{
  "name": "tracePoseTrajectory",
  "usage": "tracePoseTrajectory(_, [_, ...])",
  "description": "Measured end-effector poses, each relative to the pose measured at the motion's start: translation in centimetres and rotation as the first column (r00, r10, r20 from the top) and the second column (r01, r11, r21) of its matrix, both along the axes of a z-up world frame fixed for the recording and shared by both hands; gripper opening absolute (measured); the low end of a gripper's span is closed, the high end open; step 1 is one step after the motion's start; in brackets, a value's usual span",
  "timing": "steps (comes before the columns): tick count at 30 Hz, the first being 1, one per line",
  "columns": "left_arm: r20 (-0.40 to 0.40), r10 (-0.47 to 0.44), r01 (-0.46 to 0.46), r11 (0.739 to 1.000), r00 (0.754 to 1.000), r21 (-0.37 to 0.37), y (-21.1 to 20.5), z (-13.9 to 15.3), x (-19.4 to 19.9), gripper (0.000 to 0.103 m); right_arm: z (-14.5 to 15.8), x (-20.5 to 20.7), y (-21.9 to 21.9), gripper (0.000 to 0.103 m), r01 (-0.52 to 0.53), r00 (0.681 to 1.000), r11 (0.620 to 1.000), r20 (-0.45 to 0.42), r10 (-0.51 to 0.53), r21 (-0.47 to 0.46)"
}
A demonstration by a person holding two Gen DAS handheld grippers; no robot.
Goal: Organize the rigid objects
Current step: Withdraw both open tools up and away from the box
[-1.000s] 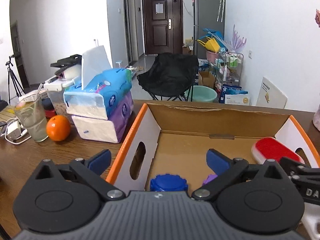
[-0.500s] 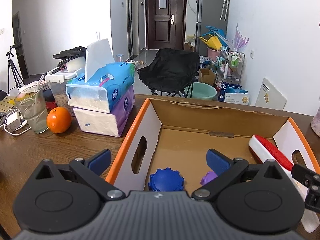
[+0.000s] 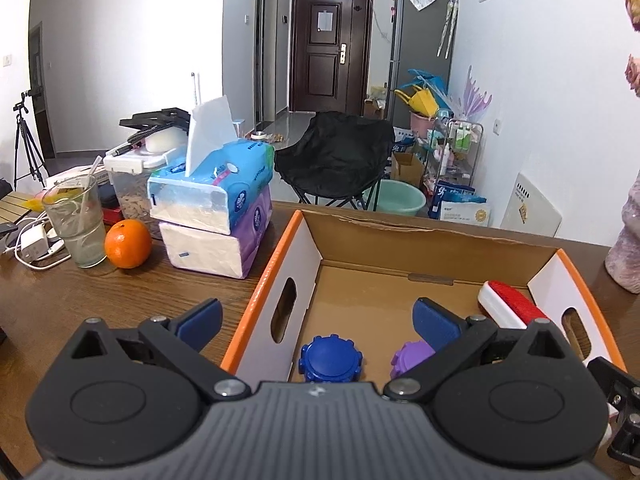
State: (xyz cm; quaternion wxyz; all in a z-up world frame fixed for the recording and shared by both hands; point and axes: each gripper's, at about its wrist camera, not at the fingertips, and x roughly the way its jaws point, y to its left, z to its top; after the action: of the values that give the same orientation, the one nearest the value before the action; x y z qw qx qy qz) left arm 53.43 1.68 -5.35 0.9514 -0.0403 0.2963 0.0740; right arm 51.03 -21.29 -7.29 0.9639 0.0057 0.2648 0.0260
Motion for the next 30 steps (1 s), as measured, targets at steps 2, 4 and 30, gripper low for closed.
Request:
tracePoseTrajectory(2, [0.003,0.0,0.0,1.0,1.0,0.001,0.1,0.2,-0.6,0.103,0.1,-0.7,-0.1,0.103,0.002,1.0,1.0,0.006,-0.002,0.01])
tracePoseTrajectory(4, [0.003,0.002,-0.002,1.0,1.0,0.003,0.3,0.3,-1.4,0.103,0.2,-1.4,-0.1,0.103,0.002,1.0,1.0,0.004,-0.002,0.018])
tracePoseTrajectory(30, [0.046,-0.022,0.022,1.0,0.999,-0.014,1.6,1.8,-15.8,0.103,0.7,-13.1,0.5,0.103,-0.037,0.999,0.998,0.007,0.037,0.048])
